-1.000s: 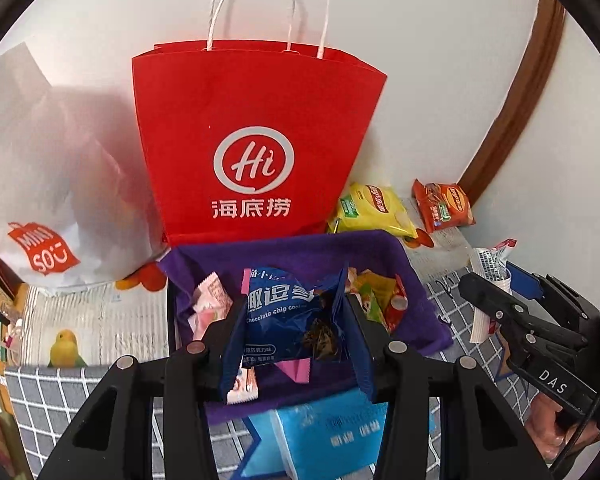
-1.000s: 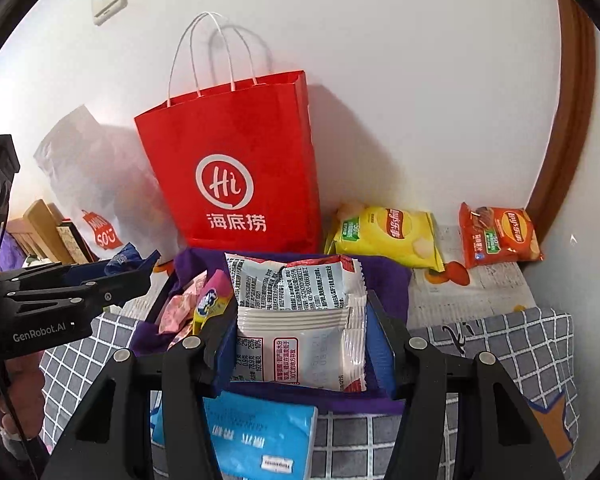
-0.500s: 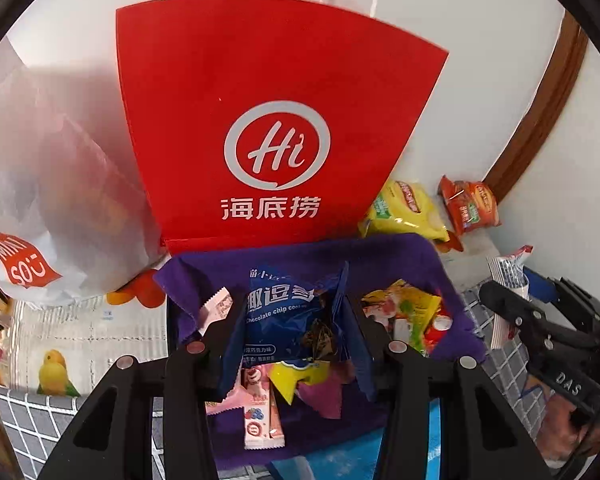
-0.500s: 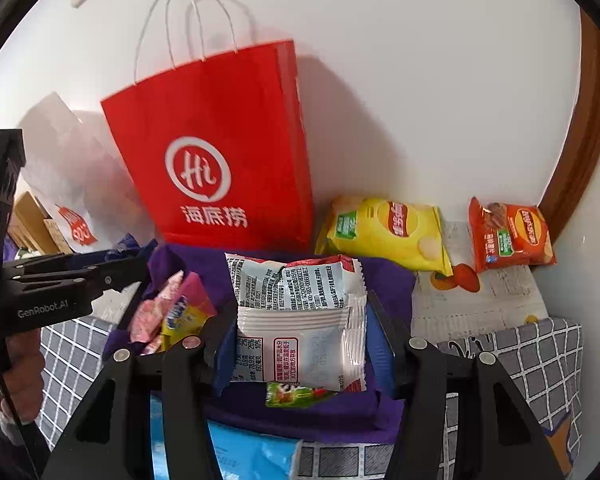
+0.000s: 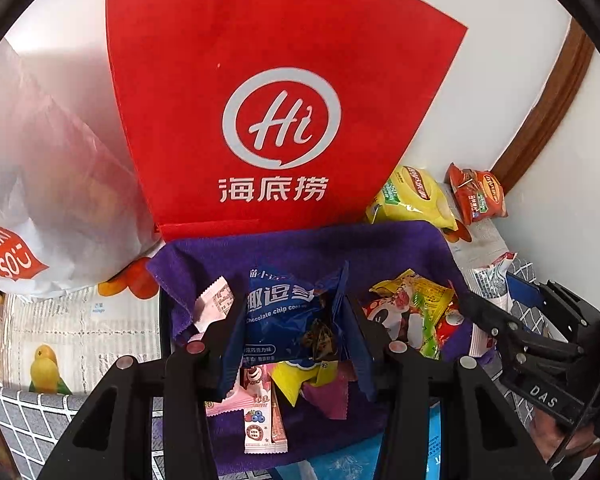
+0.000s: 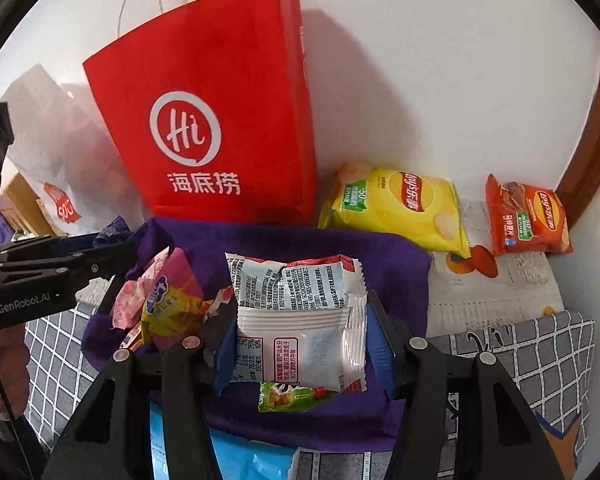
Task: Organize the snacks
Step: 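Lower both bags onto the towel and open both tools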
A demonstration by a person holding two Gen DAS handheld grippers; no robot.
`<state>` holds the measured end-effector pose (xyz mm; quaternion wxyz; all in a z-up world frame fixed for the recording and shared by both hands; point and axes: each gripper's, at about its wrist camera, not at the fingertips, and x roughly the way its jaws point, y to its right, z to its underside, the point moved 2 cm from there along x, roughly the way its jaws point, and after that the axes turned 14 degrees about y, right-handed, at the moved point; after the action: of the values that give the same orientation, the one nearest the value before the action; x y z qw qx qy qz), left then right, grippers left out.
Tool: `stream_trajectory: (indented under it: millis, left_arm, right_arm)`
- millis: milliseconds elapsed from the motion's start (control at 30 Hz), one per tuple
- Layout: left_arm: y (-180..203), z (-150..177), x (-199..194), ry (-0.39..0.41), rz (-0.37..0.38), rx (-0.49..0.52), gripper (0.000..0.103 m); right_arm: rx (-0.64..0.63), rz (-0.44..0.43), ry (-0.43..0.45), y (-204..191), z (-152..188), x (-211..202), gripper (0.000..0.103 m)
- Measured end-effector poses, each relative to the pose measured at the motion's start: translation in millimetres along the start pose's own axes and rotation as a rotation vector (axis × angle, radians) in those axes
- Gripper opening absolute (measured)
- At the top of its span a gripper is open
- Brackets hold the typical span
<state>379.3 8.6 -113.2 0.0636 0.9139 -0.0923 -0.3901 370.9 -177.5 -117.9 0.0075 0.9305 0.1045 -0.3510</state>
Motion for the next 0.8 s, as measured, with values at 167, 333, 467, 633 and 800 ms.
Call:
stream_trajectory:
  millis: [167,333,467,633,800]
  left_arm:
    - [-5,5,10,-0.034,0.023,-0.029,0.044]
    - [-10,10,18,-0.052,0.019,-0.041,0.044]
    - [-12,14,22,-0.06,0.013,-0.046,0.044]
    - [-15,16,26,-0.076,0.007,-0.051,0.044]
    - [-13,17,28,-0.083,0.004,-0.047,0.044]
  right_arm:
    - [-0.018,-0.01,-0.024,-5,5,7,0.056]
    - [-0.027,-0.01,-0.051,-7,13,18,0.056]
    - [-0.028,-0.002,-0.07,-7,17,26,0.056]
    - [-0.029,0.005,-0.08,-4,19,29,0.056]
    - [-0.028,0.012,-0.096,-3,21,34,0.056]
